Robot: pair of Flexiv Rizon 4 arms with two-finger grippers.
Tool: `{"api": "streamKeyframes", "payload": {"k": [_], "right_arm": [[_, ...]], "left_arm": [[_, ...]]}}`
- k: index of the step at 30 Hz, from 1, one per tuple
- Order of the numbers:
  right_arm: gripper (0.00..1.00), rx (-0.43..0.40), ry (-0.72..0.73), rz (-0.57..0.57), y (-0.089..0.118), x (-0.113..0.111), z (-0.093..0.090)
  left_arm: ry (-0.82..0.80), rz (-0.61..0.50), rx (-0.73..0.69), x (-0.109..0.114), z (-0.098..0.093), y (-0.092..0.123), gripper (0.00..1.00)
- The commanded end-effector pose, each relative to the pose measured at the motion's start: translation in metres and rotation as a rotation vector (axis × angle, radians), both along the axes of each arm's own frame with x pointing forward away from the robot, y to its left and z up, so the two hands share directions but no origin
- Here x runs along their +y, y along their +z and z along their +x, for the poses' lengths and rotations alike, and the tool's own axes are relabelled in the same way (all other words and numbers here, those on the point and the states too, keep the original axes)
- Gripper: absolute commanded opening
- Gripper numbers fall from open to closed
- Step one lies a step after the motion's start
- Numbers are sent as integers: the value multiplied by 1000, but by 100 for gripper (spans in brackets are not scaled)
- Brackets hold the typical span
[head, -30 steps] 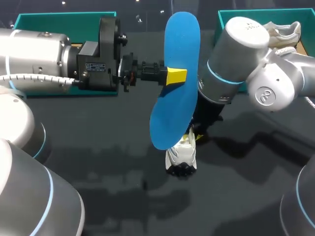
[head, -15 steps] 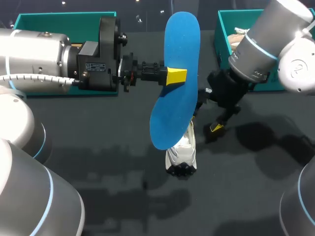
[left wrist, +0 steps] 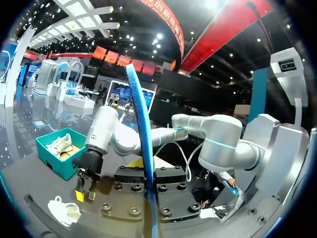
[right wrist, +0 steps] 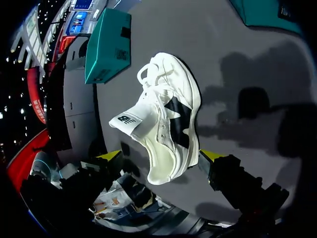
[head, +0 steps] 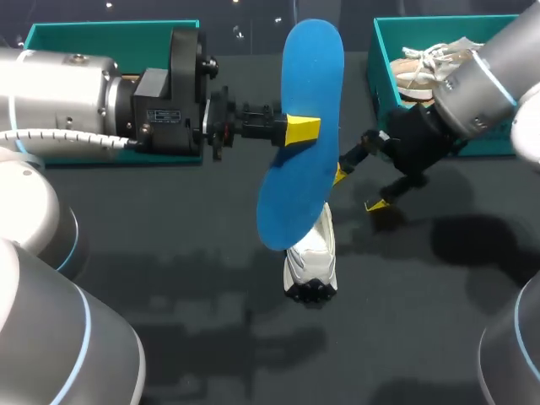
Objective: Take the shoe out of the shoebox, open the shoe tongue, remove and reinsert the insole, then place the shoe into the shoebox
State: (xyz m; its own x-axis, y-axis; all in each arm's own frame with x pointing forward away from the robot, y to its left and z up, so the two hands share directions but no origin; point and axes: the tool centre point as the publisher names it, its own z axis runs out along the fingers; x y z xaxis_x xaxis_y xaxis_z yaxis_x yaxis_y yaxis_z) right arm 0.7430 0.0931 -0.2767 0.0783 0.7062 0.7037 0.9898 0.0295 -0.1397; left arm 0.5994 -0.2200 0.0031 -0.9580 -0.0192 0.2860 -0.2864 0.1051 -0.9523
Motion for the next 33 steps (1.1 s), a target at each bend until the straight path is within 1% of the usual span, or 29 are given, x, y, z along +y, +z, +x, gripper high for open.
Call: {"api": "streamKeyframes", "payload": {"k": [1,2,3,4,5,6,7,17,18,20,21,22,24,25,26,27,29,30,33], "right_arm": [[100,-35,-53,133,15,-21,-14],[100,-42,-38,184,19,-21,-14],[100,-36,-36,194,22,-21,-13],[100,-29,-33,222,26,-20,-12],[100,-23,-28,232,27,-19,-11],[100,-12,-27,239,29,-18,-9],[100,-12,-27,239,29,-18,-9],[100,-12,-27,239,29,-18,-9],[100,-12,-27,239,29,-18,-9],[100,-4,-16,268,37,-17,-6],[100,7,-20,287,42,-18,-4],[100,6,-13,306,48,-19,-3],[100,12,-22,322,59,-21,-1],[100,11,-23,332,65,-22,0],[100,7,-27,346,71,-23,1],[100,4,-34,347,77,-23,2],[100,-8,-38,392,89,-23,4],[100,-10,-49,406,93,-22,6],[100,-10,-49,406,93,-22,6]], "left_arm": [[-12,33,-118,-1,11,10,0],[-14,45,-141,0,14,12,0],[-22,49,-184,1,17,13,0],[-28,51,-288,2,20,16,0],[-36,60,-351,2,21,16,0],[-52,93,-553,4,25,19,0],[-32,169,-687,5,31,15,0],[-32,169,-687,5,31,15,0],[-53,180,-741,3,31,13,0],[-57,208,-839,3,35,9,0],[-76,209,-896,2,36,7,0],[-85,192,-920,2,38,5,0],[-98,261,-1044,1,44,-1,0],[-96,272,-1052,1,48,-4,0],[-101,286,-1117,1,52,-6,0],[-99,327,-1172,1,56,-9,0],[-94,287,-1282,3,64,-15,0],[-81,320,-1337,3,71,-23,0],[-81,320,-1337,3,71,-23,0]]}}
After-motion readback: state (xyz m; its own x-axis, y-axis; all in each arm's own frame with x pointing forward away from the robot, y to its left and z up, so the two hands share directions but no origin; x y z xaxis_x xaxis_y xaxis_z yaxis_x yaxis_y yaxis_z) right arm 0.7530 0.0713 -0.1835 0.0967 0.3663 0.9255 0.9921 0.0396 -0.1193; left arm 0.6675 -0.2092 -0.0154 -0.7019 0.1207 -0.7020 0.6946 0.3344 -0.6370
